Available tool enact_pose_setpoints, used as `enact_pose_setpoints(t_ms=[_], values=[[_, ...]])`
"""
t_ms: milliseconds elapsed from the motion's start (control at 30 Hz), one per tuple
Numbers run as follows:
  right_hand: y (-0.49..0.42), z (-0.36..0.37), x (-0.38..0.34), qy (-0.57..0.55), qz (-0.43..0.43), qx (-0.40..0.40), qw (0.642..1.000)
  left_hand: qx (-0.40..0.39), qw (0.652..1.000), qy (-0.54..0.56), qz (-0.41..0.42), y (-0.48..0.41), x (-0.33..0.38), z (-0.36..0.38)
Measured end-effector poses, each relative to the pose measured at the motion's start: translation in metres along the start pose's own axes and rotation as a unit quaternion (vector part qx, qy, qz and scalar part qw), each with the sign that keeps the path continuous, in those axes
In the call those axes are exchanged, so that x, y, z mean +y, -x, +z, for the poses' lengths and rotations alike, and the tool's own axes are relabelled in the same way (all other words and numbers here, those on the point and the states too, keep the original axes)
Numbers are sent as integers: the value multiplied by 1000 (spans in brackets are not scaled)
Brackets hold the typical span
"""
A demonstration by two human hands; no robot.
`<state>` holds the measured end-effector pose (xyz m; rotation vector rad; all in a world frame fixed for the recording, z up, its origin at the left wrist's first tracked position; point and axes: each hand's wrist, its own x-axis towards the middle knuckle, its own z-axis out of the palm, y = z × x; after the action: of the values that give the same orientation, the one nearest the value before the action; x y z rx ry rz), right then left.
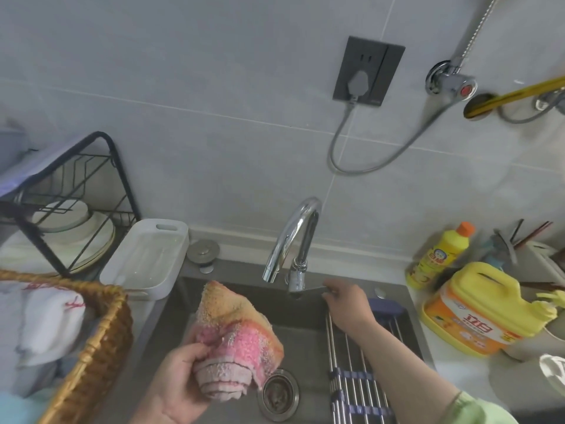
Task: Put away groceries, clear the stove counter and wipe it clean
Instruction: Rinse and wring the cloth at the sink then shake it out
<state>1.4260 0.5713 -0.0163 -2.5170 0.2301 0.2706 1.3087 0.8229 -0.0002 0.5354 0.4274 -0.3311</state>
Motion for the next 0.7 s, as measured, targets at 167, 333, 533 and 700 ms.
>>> enact_pose_setpoints(t_ms=[167, 333, 533, 700], values=[[-3, 1, 0, -12, 3, 19, 1000, 14, 1000, -6, 21, 2, -7, -3], [-3, 1, 0, -13, 1, 31, 999, 15, 999, -13, 40, 4, -8, -5], [-2, 3, 0, -15, 6, 29, 999, 11, 999, -8, 32, 9, -7, -3], [3, 5, 1, -4, 2, 25, 1000, 11, 999, -12, 34, 9, -6, -2]])
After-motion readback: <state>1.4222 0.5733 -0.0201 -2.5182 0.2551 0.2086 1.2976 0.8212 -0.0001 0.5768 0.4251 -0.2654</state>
